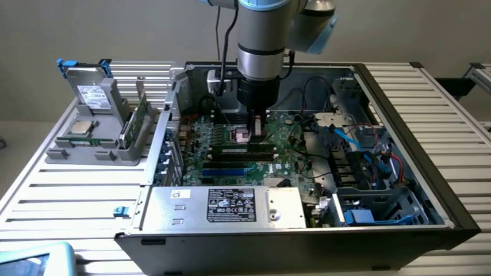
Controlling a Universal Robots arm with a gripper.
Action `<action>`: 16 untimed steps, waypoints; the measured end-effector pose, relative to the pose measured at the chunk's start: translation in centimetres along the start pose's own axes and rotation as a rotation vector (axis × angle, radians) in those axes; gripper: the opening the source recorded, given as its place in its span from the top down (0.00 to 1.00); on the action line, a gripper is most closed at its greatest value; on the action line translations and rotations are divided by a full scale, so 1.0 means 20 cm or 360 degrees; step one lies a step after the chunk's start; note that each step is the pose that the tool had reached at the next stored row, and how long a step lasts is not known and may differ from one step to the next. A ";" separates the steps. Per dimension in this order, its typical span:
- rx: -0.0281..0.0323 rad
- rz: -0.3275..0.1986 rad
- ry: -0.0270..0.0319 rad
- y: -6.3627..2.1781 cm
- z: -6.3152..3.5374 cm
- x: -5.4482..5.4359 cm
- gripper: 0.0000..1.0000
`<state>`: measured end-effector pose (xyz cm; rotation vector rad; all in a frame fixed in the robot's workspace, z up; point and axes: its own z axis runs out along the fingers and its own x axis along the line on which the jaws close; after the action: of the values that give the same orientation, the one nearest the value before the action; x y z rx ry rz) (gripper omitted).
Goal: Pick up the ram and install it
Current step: 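Insert the ram into the slot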
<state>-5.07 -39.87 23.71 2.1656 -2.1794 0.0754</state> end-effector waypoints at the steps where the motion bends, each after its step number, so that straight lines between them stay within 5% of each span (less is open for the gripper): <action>1: 0.00003 0.0000 0.00000 0.000 0.002 0.00 0.87; 10: -0.00025 0.0000 -0.00124 -0.001 0.008 0.01 0.87; 16: -0.00073 0.0003 -0.00297 -0.006 0.008 0.02 0.87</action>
<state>-4.96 -40.27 23.57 2.1704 -2.1895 0.0505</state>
